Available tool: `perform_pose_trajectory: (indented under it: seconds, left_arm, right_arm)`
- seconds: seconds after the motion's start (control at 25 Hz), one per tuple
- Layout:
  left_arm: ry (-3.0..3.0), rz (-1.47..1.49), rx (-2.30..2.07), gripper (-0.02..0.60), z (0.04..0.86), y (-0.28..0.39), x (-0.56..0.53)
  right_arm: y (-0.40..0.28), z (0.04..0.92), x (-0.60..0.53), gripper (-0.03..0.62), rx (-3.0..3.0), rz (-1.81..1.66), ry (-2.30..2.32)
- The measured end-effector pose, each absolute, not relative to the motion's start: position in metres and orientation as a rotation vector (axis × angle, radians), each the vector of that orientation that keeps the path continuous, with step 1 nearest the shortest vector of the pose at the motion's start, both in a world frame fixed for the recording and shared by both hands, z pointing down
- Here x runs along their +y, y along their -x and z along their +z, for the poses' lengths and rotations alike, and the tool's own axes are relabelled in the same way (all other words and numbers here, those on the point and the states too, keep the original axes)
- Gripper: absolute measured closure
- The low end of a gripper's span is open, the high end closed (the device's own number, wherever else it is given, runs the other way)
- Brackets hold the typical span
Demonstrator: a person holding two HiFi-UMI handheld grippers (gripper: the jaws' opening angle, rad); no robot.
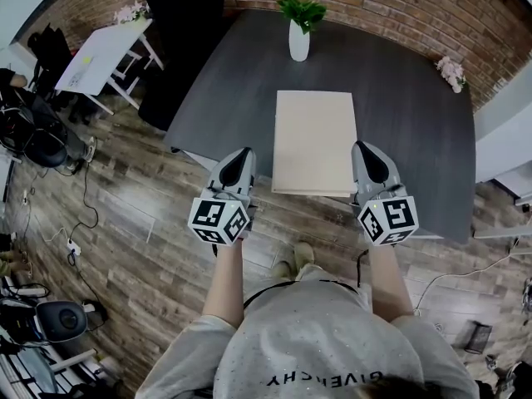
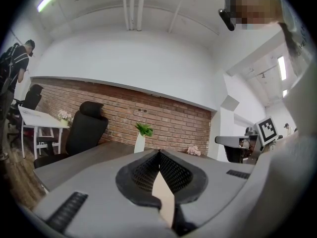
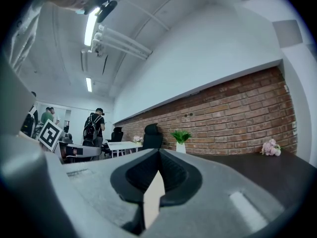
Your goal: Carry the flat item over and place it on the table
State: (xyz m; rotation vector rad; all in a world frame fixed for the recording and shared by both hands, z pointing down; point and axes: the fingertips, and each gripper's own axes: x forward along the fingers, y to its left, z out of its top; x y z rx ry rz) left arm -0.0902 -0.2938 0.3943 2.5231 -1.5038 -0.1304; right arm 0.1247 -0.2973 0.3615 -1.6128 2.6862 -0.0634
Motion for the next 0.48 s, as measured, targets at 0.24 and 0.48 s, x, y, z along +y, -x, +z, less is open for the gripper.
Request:
perform_pose_trajectory:
  seconds: [0.24,0.48]
  left_arm:
    - [-2.509,-0.115,-1.511,0.583,0.4,0.092,-0.295]
    - [-2.498,-0.105,-1.512,0.583,0.406,0.095,-0.295]
  right_arm:
    - [-0.123,0.37,-0.302,0.595,2.694,-0.1,1.612]
    - [-0.12,0.373,-0.304,0.595,2.686,-0.131,1.606]
